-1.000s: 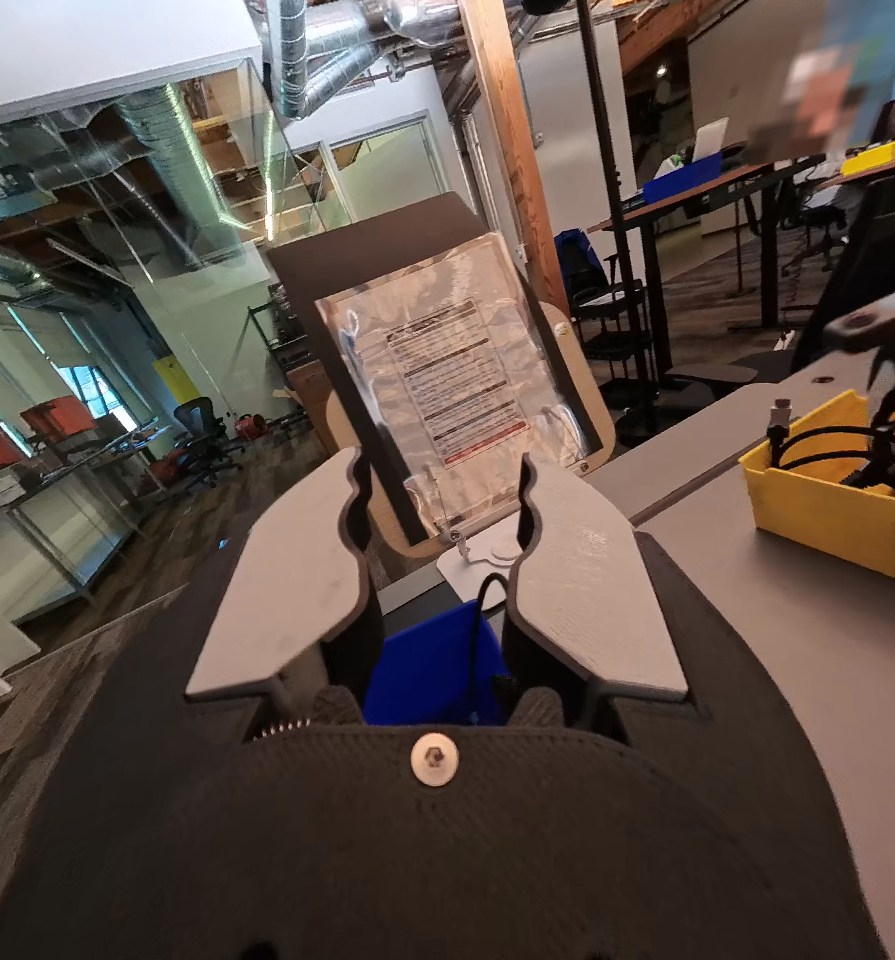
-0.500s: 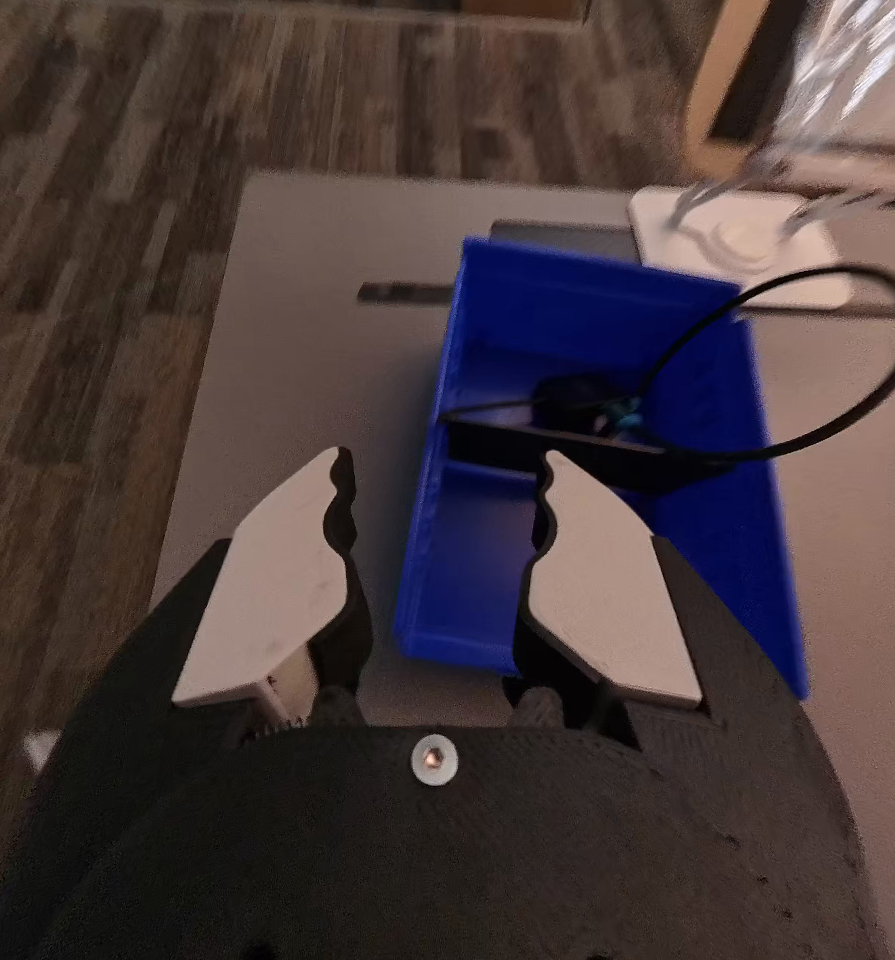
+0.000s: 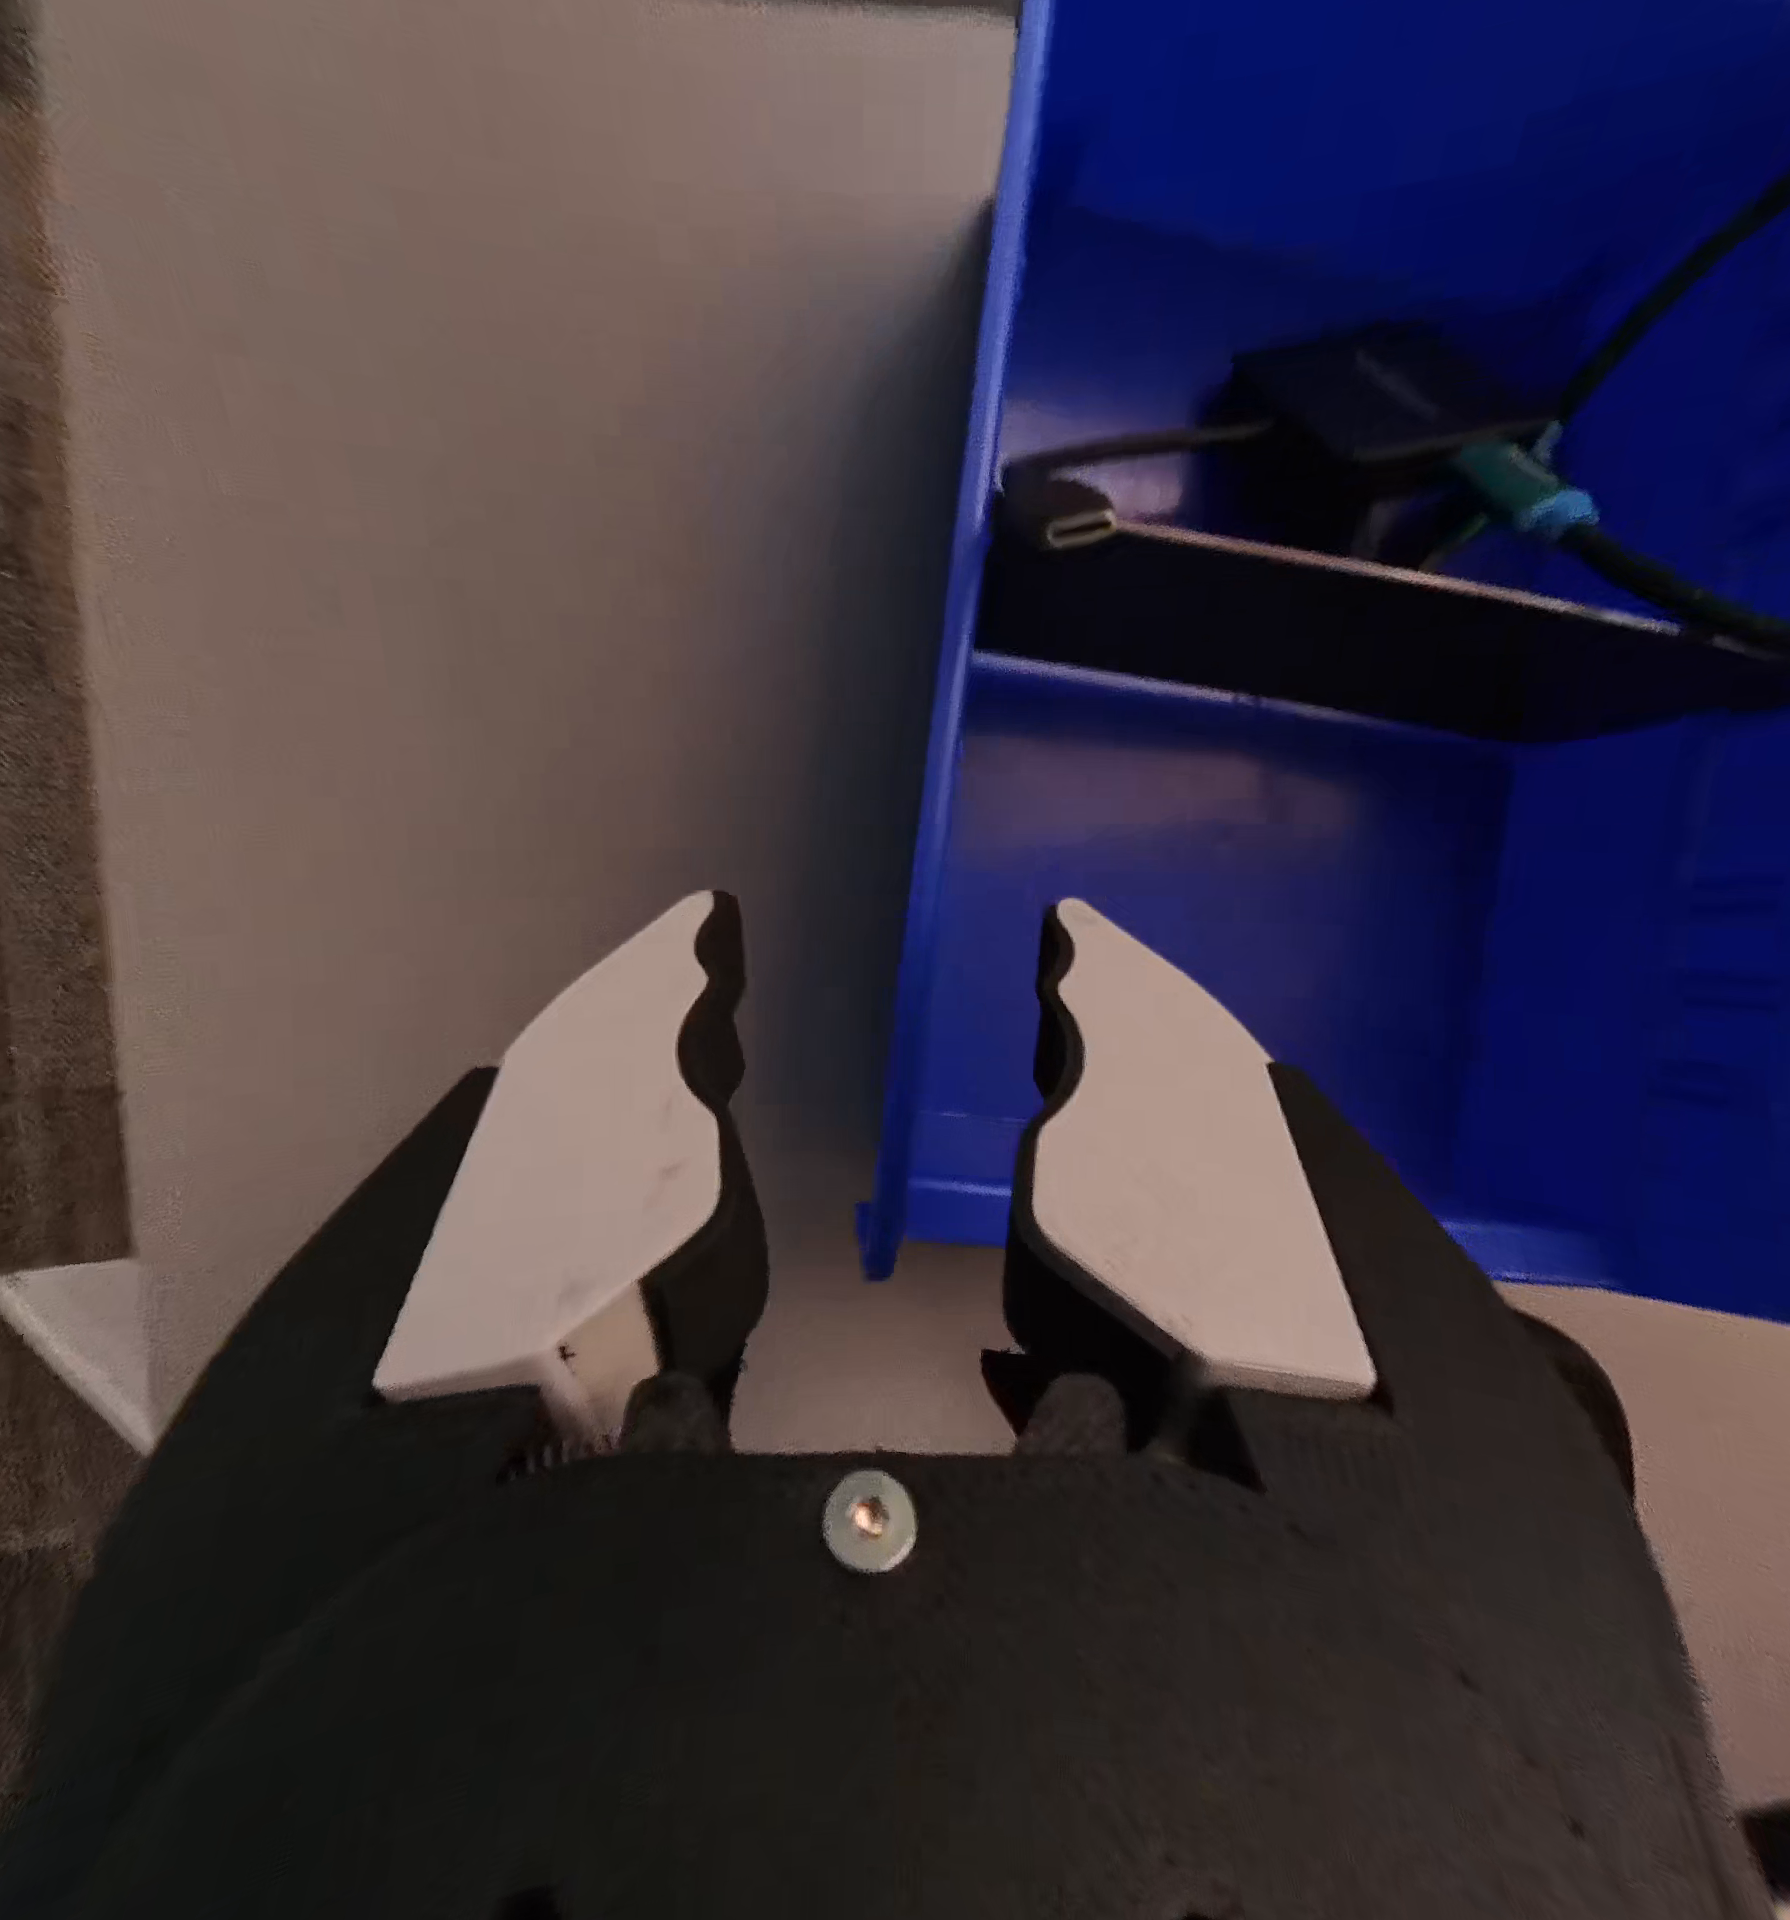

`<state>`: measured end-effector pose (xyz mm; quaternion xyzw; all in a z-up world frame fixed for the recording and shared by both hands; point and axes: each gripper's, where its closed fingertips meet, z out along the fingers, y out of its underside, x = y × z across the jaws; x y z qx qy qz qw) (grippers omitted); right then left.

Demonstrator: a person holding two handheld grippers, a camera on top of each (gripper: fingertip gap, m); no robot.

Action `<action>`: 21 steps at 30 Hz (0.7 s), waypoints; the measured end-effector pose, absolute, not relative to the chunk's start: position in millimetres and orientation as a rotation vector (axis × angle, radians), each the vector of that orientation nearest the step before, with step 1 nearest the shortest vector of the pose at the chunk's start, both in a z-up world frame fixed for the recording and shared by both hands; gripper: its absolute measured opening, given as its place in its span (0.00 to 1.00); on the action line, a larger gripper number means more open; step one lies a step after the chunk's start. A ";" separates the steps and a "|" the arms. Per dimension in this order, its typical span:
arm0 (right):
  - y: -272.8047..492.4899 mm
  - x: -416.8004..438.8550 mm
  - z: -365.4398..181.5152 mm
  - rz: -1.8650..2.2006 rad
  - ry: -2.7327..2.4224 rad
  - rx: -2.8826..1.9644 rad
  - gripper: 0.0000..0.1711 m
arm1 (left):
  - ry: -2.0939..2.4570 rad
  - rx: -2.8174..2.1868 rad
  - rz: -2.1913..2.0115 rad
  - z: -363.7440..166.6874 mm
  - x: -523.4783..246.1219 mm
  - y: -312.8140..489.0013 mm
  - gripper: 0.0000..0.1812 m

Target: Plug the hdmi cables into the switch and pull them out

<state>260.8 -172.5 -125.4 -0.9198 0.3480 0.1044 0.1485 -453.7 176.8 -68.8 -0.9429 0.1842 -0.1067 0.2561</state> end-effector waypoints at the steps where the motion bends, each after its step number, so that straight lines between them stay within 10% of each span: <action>1: -172.4 260.9 -125.4 0.303 1.022 -2.638 0.09 | 0.517 -2.593 -0.302 -75.6 -451.5 175.4 0.28; 5: -168.5 262.5 -125.4 0.329 1.068 -2.623 0.09 | 0.585 -2.717 -0.382 -101.8 -443.4 170.3 0.05; 21: -157.9 270.8 -125.9 0.291 0.909 -2.697 0.09 | 0.473 -2.839 -0.361 -108.2 -477.3 147.2 0.03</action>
